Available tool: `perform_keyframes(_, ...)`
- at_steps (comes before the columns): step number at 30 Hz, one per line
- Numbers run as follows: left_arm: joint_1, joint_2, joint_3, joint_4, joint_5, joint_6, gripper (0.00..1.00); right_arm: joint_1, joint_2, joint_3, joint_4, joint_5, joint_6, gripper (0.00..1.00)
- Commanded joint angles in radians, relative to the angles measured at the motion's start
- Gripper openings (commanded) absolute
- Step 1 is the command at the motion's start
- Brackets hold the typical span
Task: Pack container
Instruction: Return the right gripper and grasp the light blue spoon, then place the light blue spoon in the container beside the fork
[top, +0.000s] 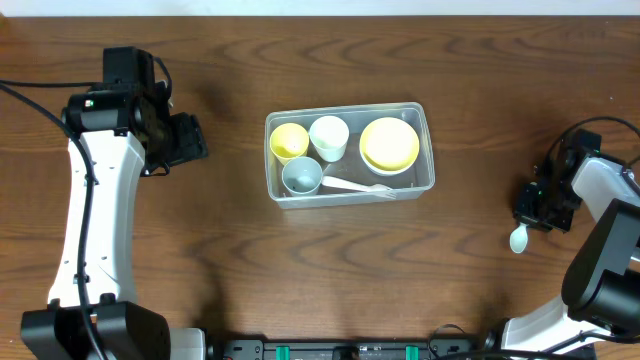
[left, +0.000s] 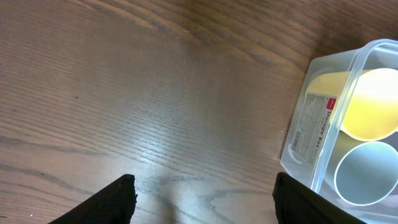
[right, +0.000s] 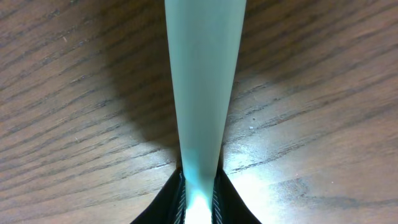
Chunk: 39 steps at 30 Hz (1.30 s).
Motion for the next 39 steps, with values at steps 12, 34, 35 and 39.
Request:
perform_keyframes(12,0.004,0.005,-0.003,-0.002,-0.001,-0.001,0.71,0.023,0.021,0.070,-0.043,-0.103,0.000,0.01)
perform_keyframes(34,0.004,0.005,-0.003,-0.002,-0.001,-0.002,0.71,0.753,-0.263,0.501,-0.204,-0.167,-0.809,0.01)
perform_keyframes(35,0.004,0.005,-0.003,-0.002,-0.001,-0.001,0.71,0.780,-0.249,0.498,-0.204,-0.163,-0.829,0.01)
perform_keyframes(39,0.004,0.005,-0.003,-0.003,-0.001,-0.001,0.71,0.838,-0.174,0.496,-0.205,-0.157,-0.835,0.01)
